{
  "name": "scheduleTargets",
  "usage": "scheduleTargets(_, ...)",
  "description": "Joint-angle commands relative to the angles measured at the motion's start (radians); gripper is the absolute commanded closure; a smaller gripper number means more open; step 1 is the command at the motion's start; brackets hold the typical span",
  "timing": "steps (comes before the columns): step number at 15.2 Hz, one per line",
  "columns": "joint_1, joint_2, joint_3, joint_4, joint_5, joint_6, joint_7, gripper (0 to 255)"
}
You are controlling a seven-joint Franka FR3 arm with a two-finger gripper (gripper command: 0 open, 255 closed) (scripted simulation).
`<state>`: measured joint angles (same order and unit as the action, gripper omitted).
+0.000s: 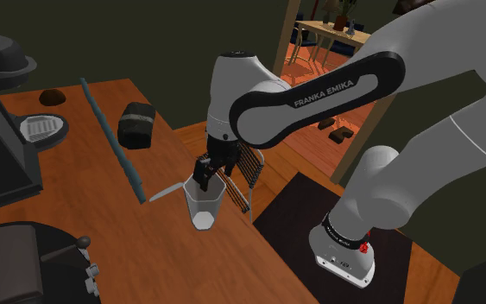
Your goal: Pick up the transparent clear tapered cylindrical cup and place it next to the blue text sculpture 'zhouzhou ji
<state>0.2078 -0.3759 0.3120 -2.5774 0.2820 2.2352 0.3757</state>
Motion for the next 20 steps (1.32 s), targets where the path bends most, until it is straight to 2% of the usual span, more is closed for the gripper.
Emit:
scheduleTargets(1, 0.0, 0.001, 0.0, 0.0, 0.0, 0.001, 0.0, 0)
scheduleTargets(4, 0.0, 0.001, 0.0, 0.0, 0.0, 0.001, 0.0, 0)
scheduleTargets(5, 0.0, 0.001, 0.0, 0.0, 0.0, 0.001, 0.0, 255)
scheduleTargets(14, 0.0, 0.001, 0.0, 0.0, 0.0, 0.001, 0.0, 255)
scheduleTargets(20, -0.002, -0.043, -0.012, 0.049, -0.008, -0.092, 0.008, 255)
